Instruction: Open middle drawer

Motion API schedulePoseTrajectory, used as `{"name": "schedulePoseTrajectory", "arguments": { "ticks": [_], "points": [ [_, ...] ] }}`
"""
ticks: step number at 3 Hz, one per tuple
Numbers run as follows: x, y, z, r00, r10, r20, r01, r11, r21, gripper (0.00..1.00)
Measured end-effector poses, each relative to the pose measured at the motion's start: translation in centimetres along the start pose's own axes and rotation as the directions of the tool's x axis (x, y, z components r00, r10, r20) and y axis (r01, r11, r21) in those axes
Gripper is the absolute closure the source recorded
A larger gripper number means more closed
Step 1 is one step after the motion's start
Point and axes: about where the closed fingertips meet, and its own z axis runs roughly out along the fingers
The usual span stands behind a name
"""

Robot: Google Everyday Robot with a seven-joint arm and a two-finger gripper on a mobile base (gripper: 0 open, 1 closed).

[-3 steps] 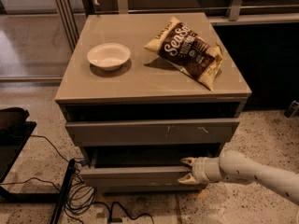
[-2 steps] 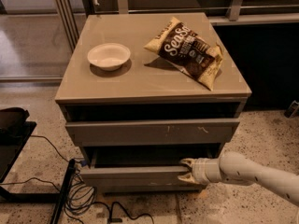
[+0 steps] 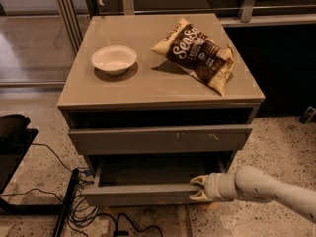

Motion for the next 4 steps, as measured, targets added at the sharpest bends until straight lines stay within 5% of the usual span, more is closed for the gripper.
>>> {"name": "schedulePoseTrajectory", "arguments": {
  "ticks": [1, 2, 4],
  "points": [
    [-0.1, 0.0, -0.2, 1.000, 0.000, 0.000, 0.000, 1.0000, 0.000, 1.00],
    [0.7, 2.6, -0.7, 1.000, 0.011, 0.004, -0.011, 0.9998, 0.013, 1.00],
    [0.3, 2.5, -1.1, 1.000, 0.011, 0.004, -0.011, 0.9998, 0.013, 0.58]
  ]
}}
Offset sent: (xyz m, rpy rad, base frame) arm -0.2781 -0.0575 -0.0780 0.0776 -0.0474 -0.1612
